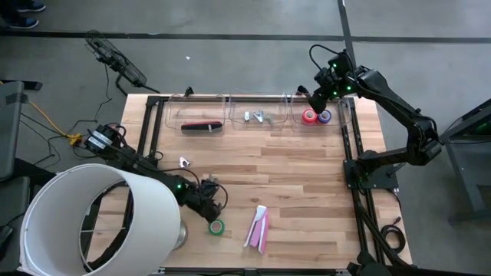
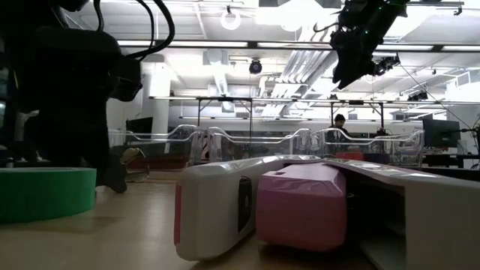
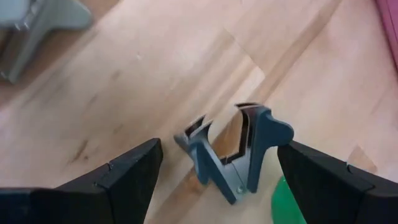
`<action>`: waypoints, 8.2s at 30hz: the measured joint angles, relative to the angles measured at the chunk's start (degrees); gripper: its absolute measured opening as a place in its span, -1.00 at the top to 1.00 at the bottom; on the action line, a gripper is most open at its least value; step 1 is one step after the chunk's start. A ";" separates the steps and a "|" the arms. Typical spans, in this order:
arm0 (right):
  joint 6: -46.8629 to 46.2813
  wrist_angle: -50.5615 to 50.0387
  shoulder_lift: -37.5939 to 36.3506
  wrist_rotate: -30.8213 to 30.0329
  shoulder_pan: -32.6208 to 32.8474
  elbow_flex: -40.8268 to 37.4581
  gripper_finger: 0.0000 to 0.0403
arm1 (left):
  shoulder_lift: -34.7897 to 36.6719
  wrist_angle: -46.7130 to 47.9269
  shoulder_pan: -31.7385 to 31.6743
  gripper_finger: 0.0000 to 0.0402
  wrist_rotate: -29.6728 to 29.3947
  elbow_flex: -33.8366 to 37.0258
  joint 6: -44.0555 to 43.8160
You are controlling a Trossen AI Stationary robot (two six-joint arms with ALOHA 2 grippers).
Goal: Pick and place Stapler, Stapler remover, tape
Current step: Put the black stapler remover into the middle transparent bin, then put the gray stapler remover into the middle transparent bin
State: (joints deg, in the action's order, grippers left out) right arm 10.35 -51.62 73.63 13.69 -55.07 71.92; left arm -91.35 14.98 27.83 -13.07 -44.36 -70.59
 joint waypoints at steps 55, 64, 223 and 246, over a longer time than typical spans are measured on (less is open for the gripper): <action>0.09 -0.02 0.00 -0.04 0.00 0.00 -0.05 | -5.29 11.10 -0.17 0.45 -1.51 -4.81 -3.58; 0.17 0.00 0.00 -0.04 -0.02 0.00 -0.05 | -5.31 12.55 -0.57 0.43 -2.81 -4.93 -9.24; -1.33 2.14 0.02 -2.21 -0.02 -0.02 -0.05 | -14.05 -18.46 -55.23 0.43 -6.12 -24.68 28.31; -1.33 2.14 0.02 -2.21 0.00 0.00 -0.05 | -14.05 -18.44 -55.21 0.26 -5.59 -24.68 28.31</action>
State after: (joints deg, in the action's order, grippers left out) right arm 9.02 -49.47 73.65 11.49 -55.07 71.92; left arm -105.41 -3.46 -27.38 -18.65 -69.04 -42.28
